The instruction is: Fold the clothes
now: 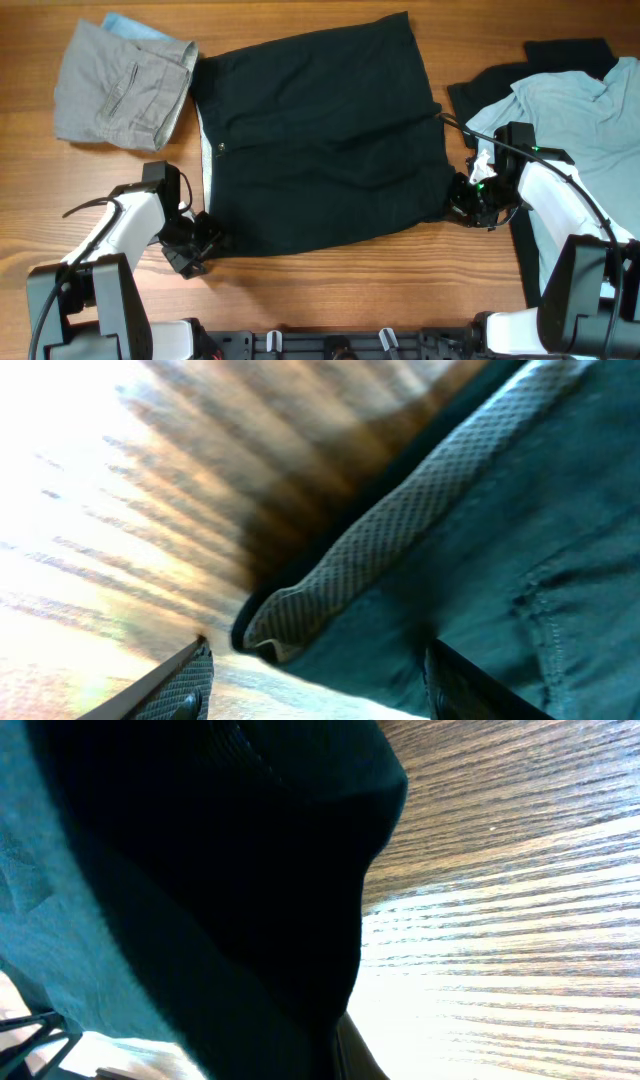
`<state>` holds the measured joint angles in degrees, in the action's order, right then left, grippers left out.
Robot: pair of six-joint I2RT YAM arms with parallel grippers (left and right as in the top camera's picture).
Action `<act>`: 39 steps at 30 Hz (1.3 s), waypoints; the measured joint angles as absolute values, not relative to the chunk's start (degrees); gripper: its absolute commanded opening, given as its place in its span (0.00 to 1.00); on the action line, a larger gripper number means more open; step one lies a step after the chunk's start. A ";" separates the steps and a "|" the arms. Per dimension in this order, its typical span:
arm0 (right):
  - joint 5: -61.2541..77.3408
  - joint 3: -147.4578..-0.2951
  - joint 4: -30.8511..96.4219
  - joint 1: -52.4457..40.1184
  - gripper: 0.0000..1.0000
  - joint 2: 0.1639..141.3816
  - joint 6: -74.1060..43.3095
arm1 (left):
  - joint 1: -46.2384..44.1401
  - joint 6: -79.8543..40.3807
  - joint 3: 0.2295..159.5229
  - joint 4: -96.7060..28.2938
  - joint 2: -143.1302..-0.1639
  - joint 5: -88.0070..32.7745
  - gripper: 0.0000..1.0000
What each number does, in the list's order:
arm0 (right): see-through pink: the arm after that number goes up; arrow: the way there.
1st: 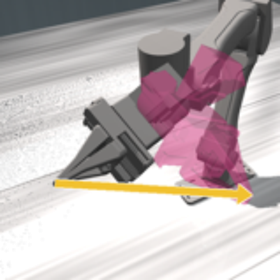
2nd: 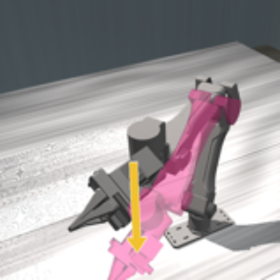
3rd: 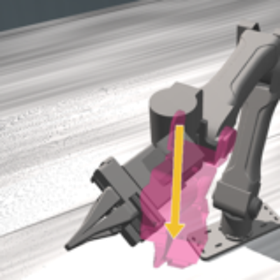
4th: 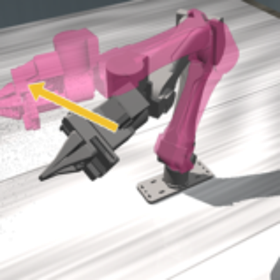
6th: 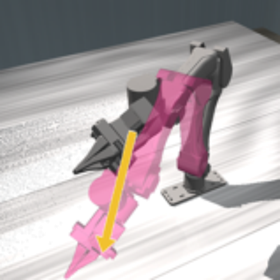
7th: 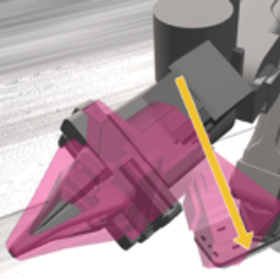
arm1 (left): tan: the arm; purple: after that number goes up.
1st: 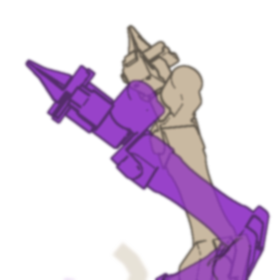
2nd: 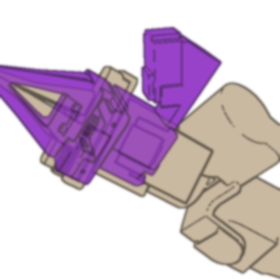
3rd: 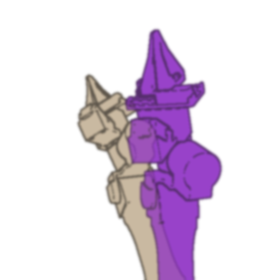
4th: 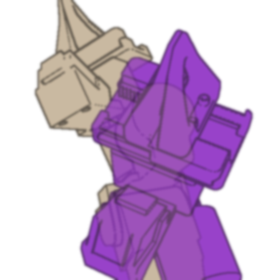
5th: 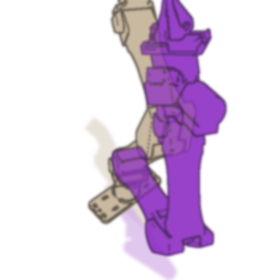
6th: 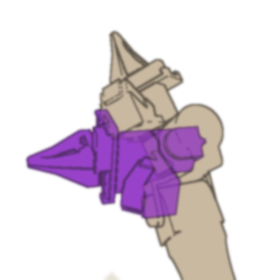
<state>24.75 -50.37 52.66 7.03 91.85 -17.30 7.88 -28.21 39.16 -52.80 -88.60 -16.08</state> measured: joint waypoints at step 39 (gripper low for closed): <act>16.12 -90.28 81.67 5.91 0.04 67.40 -21.04 | 7.05 -26.65 77.56 -82.54 -55.05 -13.45 0.04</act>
